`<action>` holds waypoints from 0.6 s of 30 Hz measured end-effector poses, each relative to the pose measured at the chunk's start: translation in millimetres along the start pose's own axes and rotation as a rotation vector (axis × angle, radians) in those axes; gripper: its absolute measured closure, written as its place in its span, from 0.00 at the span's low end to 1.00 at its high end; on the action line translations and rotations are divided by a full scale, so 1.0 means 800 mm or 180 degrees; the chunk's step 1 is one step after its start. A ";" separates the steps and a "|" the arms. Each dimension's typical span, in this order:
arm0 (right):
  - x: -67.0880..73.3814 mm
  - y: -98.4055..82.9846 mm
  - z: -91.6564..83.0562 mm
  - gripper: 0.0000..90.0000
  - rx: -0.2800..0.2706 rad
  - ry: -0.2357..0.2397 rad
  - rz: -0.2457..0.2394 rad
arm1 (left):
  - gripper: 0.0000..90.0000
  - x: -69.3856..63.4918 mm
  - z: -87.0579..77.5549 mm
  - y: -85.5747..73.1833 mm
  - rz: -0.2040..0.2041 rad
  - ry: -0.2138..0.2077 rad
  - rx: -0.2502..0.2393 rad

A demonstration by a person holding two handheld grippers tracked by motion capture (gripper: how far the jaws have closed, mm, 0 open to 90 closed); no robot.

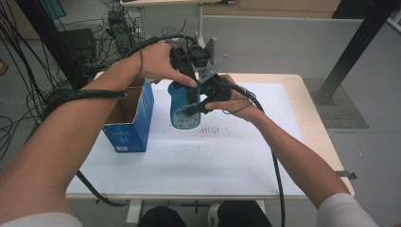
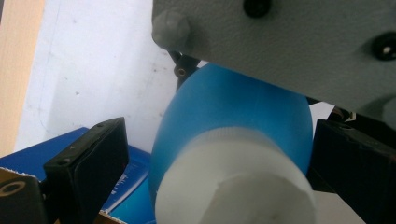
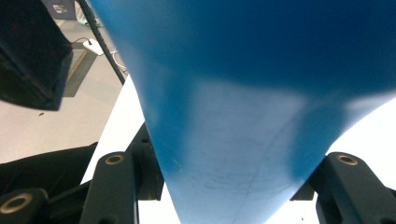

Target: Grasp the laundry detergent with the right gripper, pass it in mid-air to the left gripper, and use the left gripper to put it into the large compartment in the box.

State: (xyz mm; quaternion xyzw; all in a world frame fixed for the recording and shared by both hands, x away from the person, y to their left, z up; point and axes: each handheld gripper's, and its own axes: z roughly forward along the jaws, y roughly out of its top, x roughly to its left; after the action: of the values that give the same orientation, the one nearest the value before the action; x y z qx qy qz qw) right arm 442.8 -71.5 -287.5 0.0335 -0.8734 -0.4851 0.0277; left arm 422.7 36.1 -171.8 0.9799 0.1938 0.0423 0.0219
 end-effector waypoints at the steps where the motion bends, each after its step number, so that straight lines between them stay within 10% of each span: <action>1: 0.000 0.000 0.000 0.49 -0.0001 0.0001 0.0000 | 0.06 0.000 0.000 0.000 0.0002 0.0003 0.0009; 18: -0.001 0.000 0.001 0.49 0.0005 -0.0015 0.0035 | 0.06 0.001 -0.001 0.000 -0.0003 0.0014 -0.0018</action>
State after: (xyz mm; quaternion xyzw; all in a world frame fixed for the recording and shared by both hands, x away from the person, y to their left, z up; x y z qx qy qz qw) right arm 443.8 -71.2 -288.0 0.0277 -0.8739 -0.4844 0.0283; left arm 423.5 36.3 -171.2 0.9796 0.1942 0.0449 0.0243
